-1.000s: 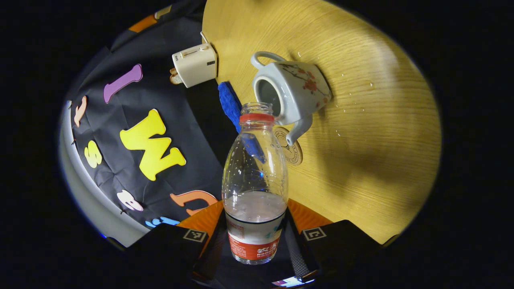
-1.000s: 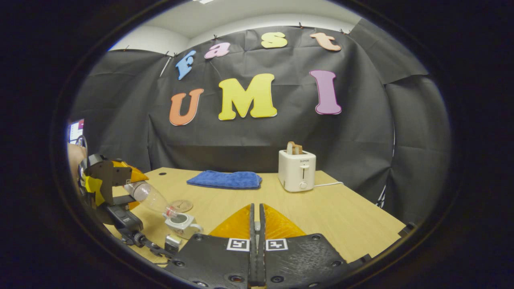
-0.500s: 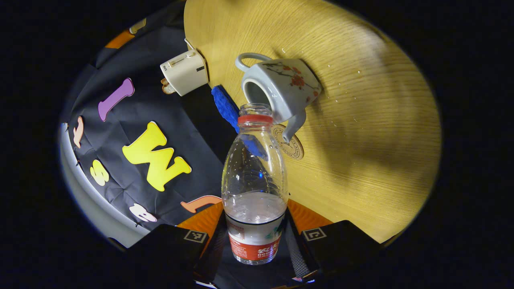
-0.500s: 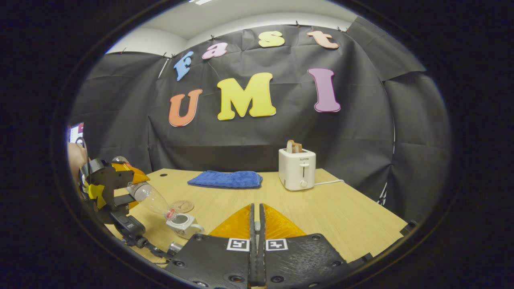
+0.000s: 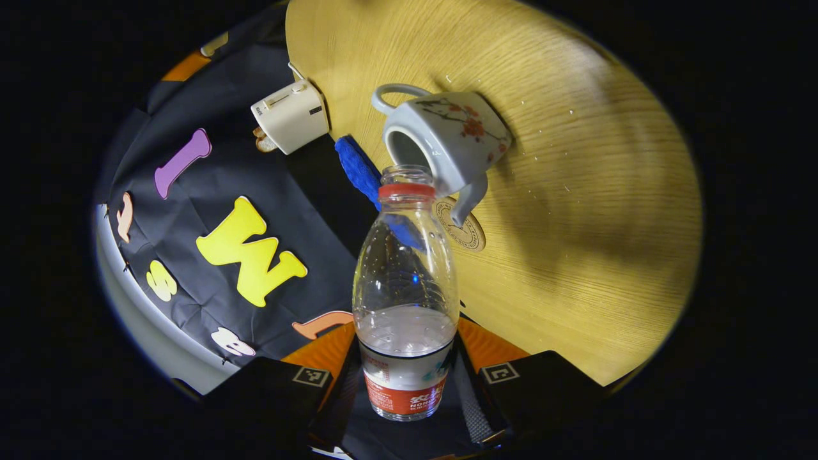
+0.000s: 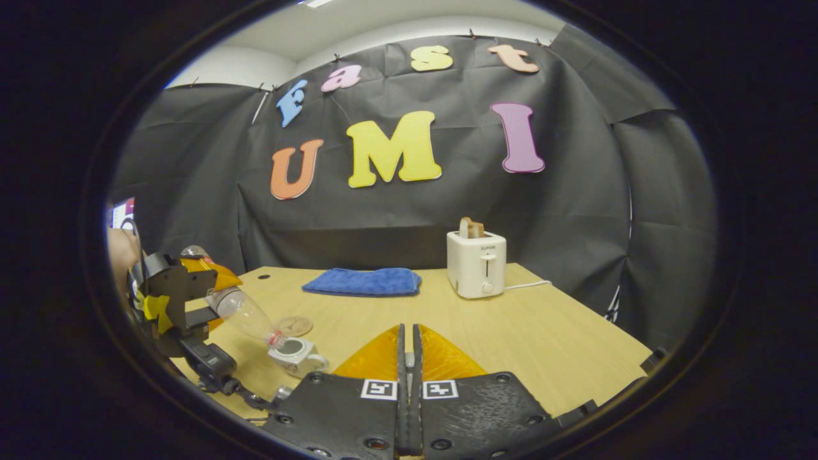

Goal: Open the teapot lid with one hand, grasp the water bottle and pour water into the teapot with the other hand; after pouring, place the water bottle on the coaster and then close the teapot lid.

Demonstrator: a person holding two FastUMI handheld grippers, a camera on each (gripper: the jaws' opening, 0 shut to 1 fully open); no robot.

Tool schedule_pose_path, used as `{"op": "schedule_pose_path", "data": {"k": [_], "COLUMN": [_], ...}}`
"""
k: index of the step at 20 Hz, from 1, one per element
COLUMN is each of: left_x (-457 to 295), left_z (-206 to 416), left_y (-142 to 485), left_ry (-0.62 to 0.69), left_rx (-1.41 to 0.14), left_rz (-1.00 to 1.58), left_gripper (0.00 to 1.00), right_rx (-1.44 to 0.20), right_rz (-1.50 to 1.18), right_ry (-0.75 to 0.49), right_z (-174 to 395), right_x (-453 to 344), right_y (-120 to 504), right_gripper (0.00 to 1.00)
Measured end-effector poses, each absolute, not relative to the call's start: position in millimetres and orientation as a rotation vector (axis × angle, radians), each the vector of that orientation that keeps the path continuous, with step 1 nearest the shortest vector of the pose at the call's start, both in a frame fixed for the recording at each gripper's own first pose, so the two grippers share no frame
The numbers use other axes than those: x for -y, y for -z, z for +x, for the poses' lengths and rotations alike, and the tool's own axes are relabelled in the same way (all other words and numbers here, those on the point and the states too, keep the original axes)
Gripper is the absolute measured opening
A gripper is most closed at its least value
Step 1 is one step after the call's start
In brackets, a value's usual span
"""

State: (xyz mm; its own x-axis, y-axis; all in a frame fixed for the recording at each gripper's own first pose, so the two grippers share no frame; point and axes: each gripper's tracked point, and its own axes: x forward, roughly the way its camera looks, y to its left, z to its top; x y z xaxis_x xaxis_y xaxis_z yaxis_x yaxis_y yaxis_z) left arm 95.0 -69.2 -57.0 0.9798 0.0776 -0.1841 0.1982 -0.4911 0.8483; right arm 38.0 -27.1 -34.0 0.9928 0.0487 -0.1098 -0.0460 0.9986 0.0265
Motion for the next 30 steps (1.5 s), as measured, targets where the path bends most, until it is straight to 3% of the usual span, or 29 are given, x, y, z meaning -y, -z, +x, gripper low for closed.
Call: {"op": "schedule_pose_path", "data": {"k": [8,17,21,30], "left_x": [59,45,51,99], "left_z": [103,137,149,181], "left_y": [67,89,91,70], "left_ry": [0.201,0.233,0.207,0.285], "left_rx": [-0.152,-0.214,-0.166,-0.054], "left_rz": [1.709,0.918,0.7,0.076], "left_gripper": [0.71,0.72,0.71,0.72], "right_rx": [-0.112,-0.135,-0.129,-0.151], "right_rz": [0.05,0.026,0.007,-0.005], "right_ry": [-0.035,-0.019,-0.019,-0.023], "right_z": [39,46,49,58], "right_x": [36,35,31,28], "right_y": [31,43,45,61], "right_gripper": [0.0,0.0,0.0,0.0]}}
